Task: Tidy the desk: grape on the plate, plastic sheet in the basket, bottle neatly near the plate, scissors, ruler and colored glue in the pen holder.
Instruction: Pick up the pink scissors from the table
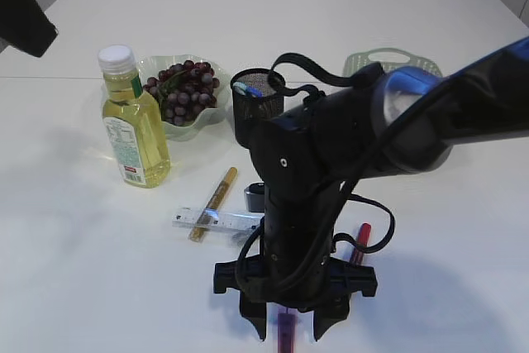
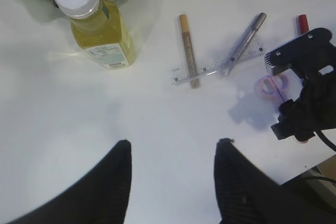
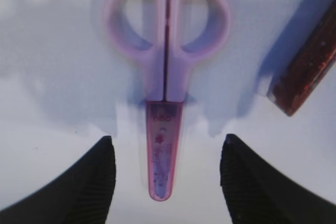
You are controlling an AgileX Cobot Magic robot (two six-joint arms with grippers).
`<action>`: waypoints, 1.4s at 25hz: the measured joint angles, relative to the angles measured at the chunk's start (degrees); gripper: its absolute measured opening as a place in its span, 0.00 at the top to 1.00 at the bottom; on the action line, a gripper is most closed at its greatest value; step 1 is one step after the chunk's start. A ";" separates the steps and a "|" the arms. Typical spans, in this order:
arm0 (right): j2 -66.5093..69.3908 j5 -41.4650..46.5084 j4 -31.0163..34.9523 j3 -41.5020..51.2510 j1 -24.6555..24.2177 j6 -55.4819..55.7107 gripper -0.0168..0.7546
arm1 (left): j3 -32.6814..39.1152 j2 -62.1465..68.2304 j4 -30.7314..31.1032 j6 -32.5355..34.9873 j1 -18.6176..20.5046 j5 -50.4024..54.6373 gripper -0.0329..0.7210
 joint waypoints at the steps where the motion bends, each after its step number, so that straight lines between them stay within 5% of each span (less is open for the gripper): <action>1: 0.14 -0.24 0.00 0.00 0.00 0.00 0.34 | 0.00 0.00 0.00 0.00 0.00 0.00 0.46; 35: 0.95 -3.93 -1.94 0.00 0.00 0.12 0.34 | 0.00 0.00 1.29 0.00 0.00 0.00 0.47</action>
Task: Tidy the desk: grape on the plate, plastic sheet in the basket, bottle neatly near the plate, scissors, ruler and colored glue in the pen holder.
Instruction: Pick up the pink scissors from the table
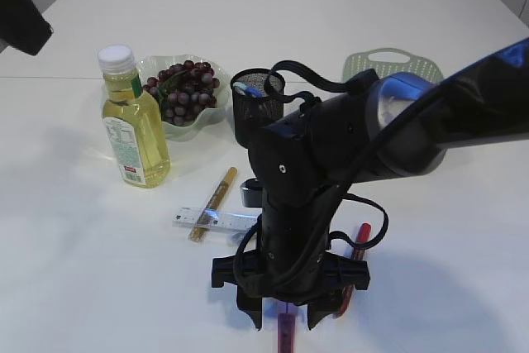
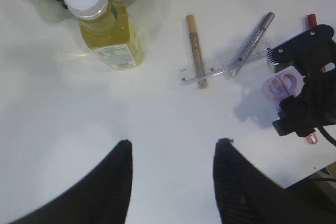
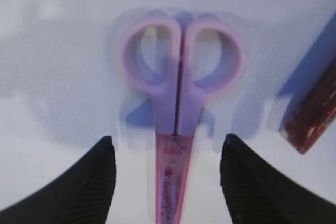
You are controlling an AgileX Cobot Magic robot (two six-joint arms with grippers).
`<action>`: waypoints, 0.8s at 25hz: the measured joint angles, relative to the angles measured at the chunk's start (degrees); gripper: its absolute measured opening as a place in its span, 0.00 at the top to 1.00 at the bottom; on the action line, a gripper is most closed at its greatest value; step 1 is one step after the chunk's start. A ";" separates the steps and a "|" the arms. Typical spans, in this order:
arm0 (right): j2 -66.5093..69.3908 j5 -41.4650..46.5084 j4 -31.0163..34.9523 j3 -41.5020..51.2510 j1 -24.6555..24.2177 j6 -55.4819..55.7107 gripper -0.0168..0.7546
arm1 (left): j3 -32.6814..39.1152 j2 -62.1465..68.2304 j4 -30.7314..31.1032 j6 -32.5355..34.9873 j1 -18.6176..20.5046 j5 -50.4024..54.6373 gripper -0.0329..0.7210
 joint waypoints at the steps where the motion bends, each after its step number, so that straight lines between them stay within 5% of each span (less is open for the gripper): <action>1: 0.00 0.00 -0.09 0.00 0.00 0.00 0.34 | 0.00 0.00 0.10 0.00 0.00 0.00 0.48; 20: 0.00 0.69 -0.81 0.00 0.00 1.10 0.34 | 0.00 0.00 0.76 0.00 0.00 0.00 0.49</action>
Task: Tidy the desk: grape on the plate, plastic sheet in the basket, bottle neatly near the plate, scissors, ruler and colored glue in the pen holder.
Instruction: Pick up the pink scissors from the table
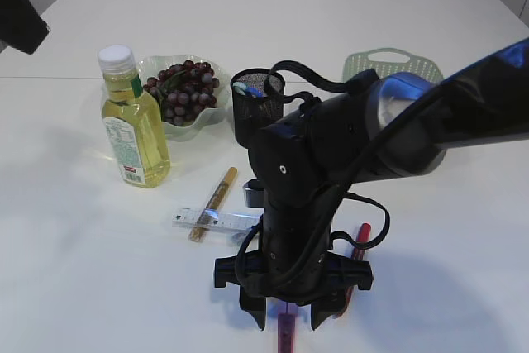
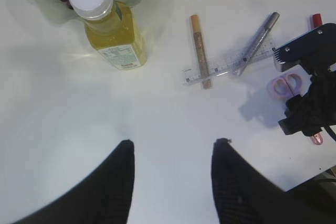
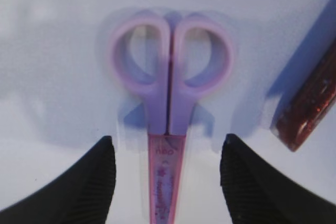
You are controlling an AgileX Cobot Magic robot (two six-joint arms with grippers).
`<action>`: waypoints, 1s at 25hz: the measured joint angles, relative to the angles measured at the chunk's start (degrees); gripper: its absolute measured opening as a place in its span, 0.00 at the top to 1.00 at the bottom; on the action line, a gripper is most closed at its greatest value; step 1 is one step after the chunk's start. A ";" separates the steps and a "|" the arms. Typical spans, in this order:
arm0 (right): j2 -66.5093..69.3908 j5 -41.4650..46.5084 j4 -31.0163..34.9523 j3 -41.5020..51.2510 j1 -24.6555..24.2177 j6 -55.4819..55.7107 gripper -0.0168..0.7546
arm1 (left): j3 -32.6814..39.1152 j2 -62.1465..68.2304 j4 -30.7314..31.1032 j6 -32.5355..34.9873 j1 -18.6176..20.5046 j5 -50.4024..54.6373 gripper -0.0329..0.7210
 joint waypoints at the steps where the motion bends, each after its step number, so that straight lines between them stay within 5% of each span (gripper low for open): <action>1: 0.00 0.00 0.00 0.00 0.00 0.12 0.34 | 0.00 0.00 0.00 0.00 0.00 0.00 0.49; 25: 1.24 -2.03 0.37 0.00 0.00 0.47 0.34 | 0.00 0.00 0.63 0.09 0.00 0.00 0.50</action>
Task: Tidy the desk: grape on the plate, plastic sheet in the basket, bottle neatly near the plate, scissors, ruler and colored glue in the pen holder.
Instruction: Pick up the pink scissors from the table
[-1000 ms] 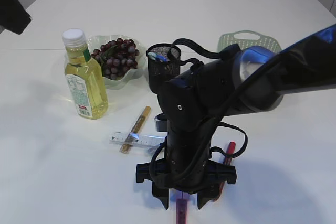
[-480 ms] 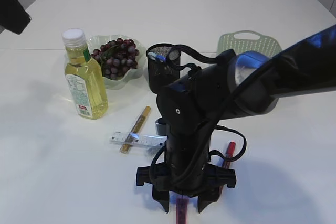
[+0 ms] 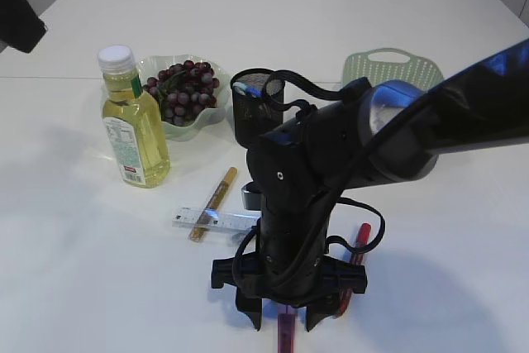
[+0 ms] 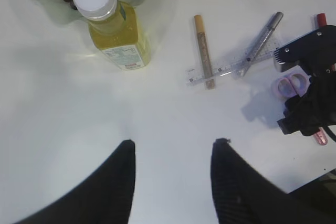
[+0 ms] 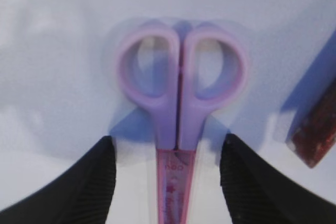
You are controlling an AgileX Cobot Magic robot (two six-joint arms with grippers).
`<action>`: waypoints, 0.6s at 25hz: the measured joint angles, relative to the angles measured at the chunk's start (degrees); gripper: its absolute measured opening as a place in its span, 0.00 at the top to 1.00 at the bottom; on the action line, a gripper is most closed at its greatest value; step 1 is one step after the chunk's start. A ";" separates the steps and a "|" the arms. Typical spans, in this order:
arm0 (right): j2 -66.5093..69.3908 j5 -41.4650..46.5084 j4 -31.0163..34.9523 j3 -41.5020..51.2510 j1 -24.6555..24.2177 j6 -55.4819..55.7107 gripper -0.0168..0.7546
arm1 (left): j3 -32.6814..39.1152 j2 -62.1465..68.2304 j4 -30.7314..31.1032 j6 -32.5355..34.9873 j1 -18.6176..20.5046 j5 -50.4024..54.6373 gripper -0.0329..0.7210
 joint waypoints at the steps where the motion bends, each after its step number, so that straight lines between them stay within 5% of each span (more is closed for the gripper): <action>1: 0.00 -0.10 0.00 0.00 0.00 0.00 0.34 | 0.00 0.00 0.04 0.00 0.00 0.00 0.50; 15: 0.00 -0.09 0.03 0.00 0.00 0.00 0.34 | 0.00 0.00 0.13 0.00 0.00 0.00 0.50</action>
